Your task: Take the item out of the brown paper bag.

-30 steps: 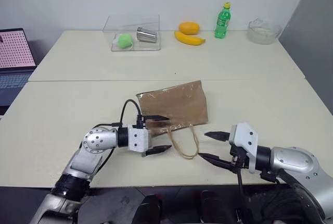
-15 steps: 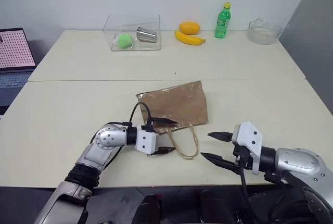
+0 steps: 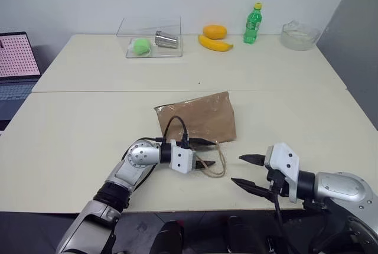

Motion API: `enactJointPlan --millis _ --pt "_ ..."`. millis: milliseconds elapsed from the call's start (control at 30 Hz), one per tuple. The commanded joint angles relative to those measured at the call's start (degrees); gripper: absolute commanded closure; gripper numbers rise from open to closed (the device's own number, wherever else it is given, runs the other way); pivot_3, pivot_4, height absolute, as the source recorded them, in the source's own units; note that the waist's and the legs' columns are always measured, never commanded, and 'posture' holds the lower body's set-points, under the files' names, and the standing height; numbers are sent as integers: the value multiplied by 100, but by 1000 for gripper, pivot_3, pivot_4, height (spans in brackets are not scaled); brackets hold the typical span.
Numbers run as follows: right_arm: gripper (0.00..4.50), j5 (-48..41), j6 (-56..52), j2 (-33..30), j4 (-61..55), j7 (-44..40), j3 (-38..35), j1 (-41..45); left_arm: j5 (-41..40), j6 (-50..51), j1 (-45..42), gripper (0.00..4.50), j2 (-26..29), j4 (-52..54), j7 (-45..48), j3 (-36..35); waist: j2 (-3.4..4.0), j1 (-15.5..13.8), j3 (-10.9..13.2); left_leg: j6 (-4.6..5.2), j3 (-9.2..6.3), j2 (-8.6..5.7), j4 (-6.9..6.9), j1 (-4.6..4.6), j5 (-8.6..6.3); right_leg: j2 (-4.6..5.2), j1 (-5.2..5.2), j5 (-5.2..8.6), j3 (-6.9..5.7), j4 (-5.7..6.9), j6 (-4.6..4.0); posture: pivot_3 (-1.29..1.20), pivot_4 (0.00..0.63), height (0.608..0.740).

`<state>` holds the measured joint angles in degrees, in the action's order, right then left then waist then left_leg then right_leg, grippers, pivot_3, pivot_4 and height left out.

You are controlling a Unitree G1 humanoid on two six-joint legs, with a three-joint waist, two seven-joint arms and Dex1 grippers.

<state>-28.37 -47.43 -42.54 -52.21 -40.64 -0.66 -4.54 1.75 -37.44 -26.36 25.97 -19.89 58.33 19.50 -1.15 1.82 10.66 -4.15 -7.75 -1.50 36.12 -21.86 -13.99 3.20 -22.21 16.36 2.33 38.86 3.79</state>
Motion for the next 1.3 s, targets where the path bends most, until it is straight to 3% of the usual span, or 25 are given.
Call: enactJointPlan --millis 33,167,367,700,800,1033,1300 --pt "1406 -21 115 -40 -280 74 216 -42 -477 615 -197 3198 -64 492 -10 -192 -1 1 0 0 0 0 0 0 0 0 0 1 0 0 2 0 150 740" --pt "1406 379 285 -19 -25 214 845 107 -687 1349 -283 4469 -140 823 -181 -347 -1 6 0 0 -1 1 1 0 0 0 0 13 -1 0 23 0 150 740" --pt "1406 1095 662 179 719 360 1803 624 -774 1863 -180 4469 -111 1222 -248 -444 -1 10 0 -1 -1 2 1 2 0 -3 0 14 1 0 23 0 150 740" --pt "1406 2015 1250 1096 2405 393 2862 1749 -763 1985 -320 4469 -50 1159 -255 -604 -2 4 0 -1 -3 4 1 2 1 -4 -2 10 -1 0 16 0 150 740" --pt "2028 2291 1398 1206 2799 439 2979 1868 -754 1977 -386 4500 -65 1110 -267 -630 -2 3 0 -1 -4 3 1 0 0 -4 -3 -2 -1 -1 -4 0 150 740" --pt "4462 2486 1471 1341 2995 468 2928 1842 -767 2064 -731 4500 -142 978 -384 -750 -2 4 0 -1 -2 3 2 1 1 -4 -3 -3 0 0 -4 0 150 740" --pt "4462 2647 1447 1412 3096 478 2989 1766 -865 2424 -1932 4500 -292 38 -824 -1285 -3 4 0 -1 -4 1 4 0 1 -4 -3 -3 -2 1 -3 0 150 740"
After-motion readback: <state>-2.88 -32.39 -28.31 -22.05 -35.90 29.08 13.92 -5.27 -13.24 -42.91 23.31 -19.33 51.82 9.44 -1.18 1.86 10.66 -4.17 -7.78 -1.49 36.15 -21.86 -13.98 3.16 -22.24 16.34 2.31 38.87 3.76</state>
